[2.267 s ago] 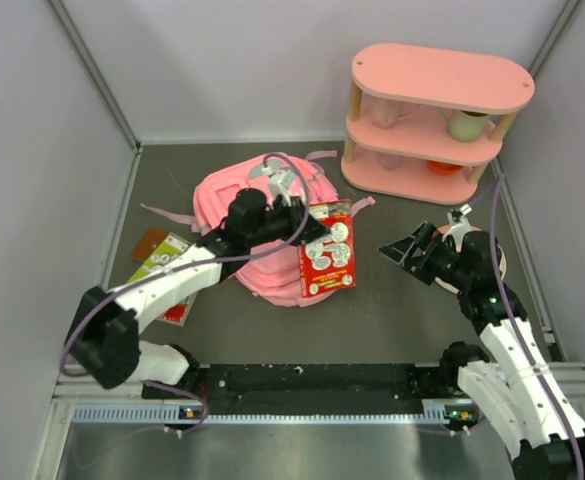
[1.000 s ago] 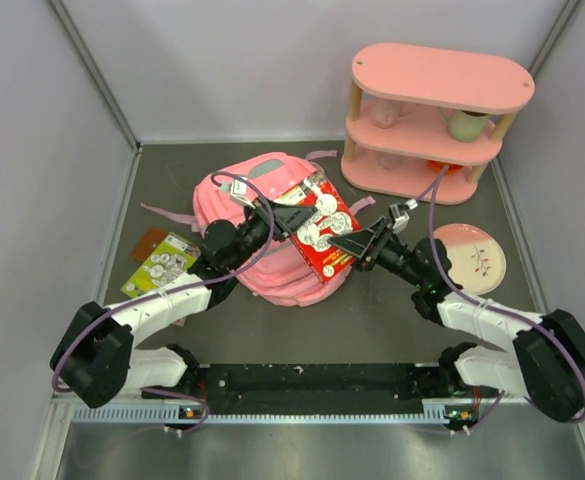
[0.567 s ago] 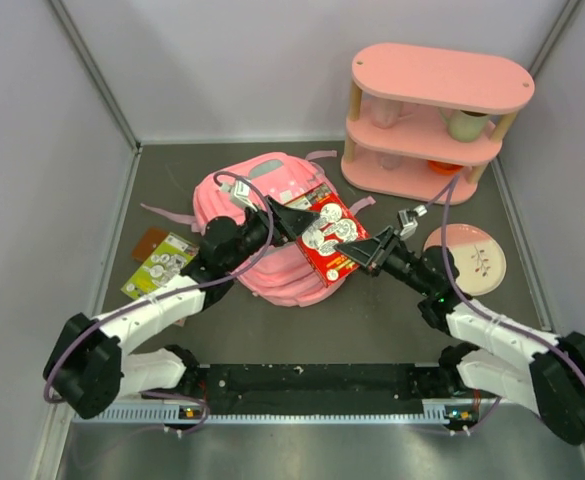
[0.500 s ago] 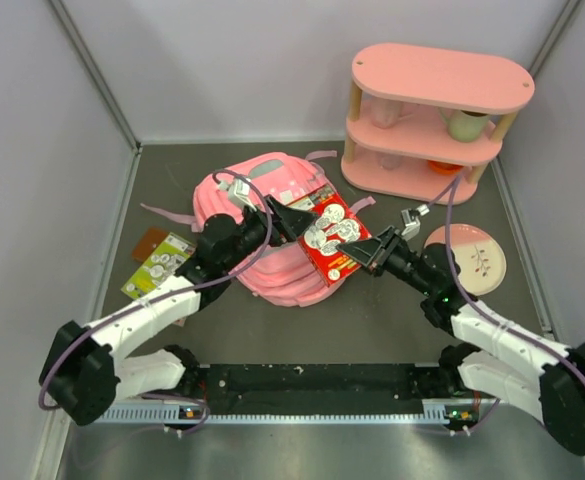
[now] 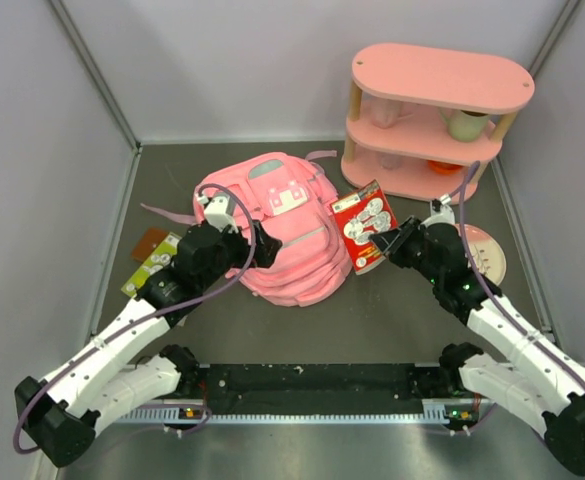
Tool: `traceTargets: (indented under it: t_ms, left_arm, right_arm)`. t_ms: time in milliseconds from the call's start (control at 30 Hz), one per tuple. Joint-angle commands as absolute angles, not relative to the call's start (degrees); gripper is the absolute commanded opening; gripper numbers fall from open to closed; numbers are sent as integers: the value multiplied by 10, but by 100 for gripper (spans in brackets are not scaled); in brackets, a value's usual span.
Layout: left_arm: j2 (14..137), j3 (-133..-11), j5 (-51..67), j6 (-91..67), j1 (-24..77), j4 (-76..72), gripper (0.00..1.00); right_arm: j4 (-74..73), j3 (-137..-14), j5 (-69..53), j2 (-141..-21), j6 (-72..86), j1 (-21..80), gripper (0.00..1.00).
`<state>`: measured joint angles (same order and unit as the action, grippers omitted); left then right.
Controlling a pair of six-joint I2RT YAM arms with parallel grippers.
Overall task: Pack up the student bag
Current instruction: Pick up the book from the center of the board.
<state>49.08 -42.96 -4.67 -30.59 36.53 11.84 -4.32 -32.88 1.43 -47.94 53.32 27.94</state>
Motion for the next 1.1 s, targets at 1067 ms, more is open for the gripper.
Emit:
traceTargets:
  t_ms: [1067]
  left_arm:
    - [886, -650, -11, -26, 515, 265, 73]
  right_arm:
    - [-262, -341, 86, -308, 550, 261, 0]
